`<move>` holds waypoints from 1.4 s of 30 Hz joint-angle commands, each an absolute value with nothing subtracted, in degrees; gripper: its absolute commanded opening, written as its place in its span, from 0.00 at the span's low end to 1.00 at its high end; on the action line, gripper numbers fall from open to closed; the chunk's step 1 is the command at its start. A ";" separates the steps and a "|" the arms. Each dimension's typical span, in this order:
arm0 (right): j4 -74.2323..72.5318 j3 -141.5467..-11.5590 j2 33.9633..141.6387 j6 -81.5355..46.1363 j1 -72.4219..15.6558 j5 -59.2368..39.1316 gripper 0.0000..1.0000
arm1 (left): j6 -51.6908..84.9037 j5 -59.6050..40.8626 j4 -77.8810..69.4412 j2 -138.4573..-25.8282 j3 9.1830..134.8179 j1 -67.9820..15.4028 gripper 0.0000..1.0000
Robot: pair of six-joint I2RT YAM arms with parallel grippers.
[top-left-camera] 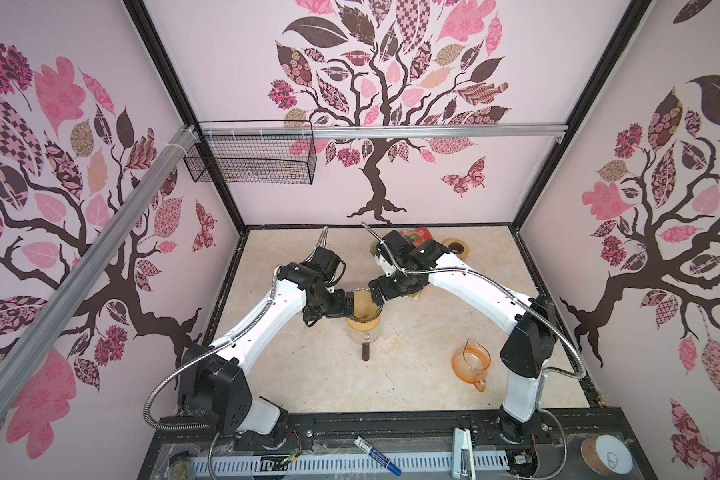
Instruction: Place the coffee filter in the dripper
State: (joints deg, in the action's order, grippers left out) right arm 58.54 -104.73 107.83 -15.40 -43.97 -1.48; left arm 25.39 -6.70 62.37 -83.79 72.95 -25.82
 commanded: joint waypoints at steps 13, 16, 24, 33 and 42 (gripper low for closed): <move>60.97 -103.64 107.57 -15.38 -46.03 2.92 1.00 | 24.27 -8.15 61.78 -81.85 71.26 -26.01 0.97; 61.14 -103.45 108.00 -15.37 -46.08 3.99 1.00 | 23.95 -8.88 61.65 -81.52 71.15 -25.99 0.97; 61.26 -102.84 108.71 -15.66 -46.11 4.30 1.00 | 23.08 -10.32 61.70 -80.25 71.71 -25.97 0.97; 61.23 -103.09 109.41 -15.85 -46.06 4.22 1.00 | 20.79 -12.36 62.92 -79.98 71.42 -26.02 0.97; 61.55 -104.32 110.48 -15.75 -46.07 4.15 1.00 | 20.59 -10.92 63.37 -81.41 69.96 -26.00 0.97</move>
State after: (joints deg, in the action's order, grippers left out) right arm 60.05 -102.72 108.03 -15.62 -45.95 3.25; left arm 21.76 -11.64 62.70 -80.64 71.48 -25.82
